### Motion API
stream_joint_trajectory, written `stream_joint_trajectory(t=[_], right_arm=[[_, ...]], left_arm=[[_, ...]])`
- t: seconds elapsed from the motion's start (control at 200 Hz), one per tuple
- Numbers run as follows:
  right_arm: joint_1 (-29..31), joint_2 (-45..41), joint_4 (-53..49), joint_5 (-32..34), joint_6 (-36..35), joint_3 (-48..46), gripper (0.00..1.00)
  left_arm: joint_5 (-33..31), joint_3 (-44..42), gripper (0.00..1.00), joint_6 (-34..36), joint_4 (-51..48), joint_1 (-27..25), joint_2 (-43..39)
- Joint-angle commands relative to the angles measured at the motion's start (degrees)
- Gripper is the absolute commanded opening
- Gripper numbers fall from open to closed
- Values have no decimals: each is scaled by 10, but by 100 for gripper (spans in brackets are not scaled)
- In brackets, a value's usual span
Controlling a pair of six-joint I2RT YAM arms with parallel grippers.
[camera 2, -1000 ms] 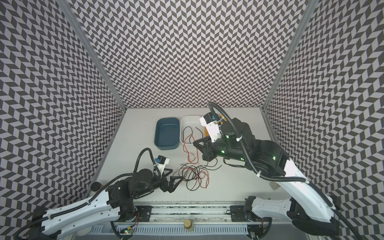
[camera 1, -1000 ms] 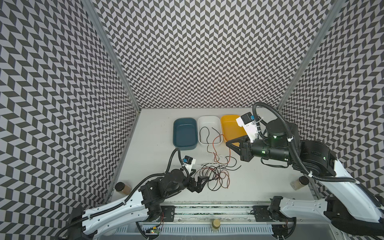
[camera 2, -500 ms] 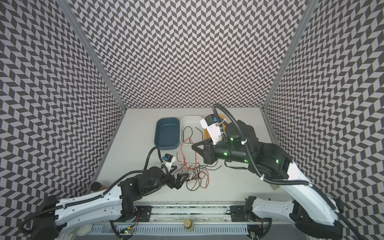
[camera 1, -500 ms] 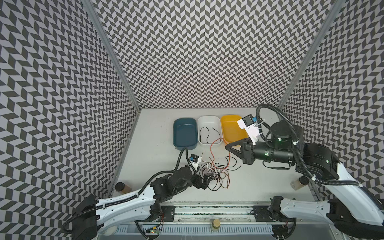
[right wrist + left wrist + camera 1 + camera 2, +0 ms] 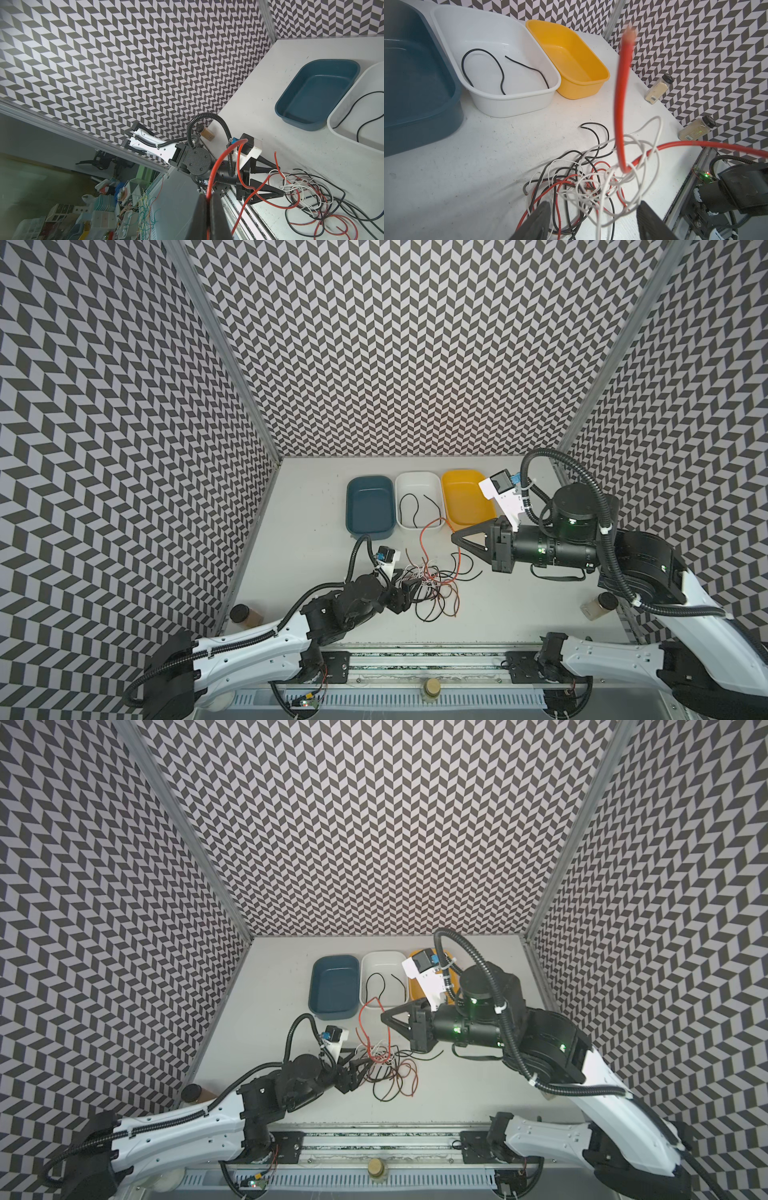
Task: Untangle the cables
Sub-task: 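Pull the red wire up with the right gripper while the left gripper holds the pile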
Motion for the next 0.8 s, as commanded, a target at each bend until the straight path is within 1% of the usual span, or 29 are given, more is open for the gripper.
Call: stream_joint_trajectory(t=[0.0,0.095,0.145,0.215,0.3,0.356,0.421,0.456,0.496,0.541,0.796], right_arm=[[-3,-11,38,-10,11,-5,0],[-3,-13,41,-12,11,-6,0],[-3,-14,40,-11,10,-6,0],[-3,-13,38,-8,7,-3,0],[-3,-10,29,-1,2,4,0],[-3,-9,26,1,-1,6,0],[-3,-13,24,8,-1,6,0],[-3,-17,23,15,-4,6,0],[-3,-21,22,23,-6,7,0],[-3,-27,21,31,-8,7,0],[-3,-47,-11,105,-27,33,0]], left_arm=[[-5,-3,72,-9,39,-3,7],[1,1,71,-9,39,-3,14],[3,4,68,-7,34,-3,17],[4,5,60,-7,35,-3,19],[-1,4,45,-9,39,-3,22],[-5,6,32,-13,39,-3,25],[-6,7,25,-14,39,-3,29],[-8,7,17,-16,37,-3,32],[-12,8,10,-18,33,-3,34],[-18,9,0,-18,28,-3,35],[-55,-5,0,-27,11,1,21]])
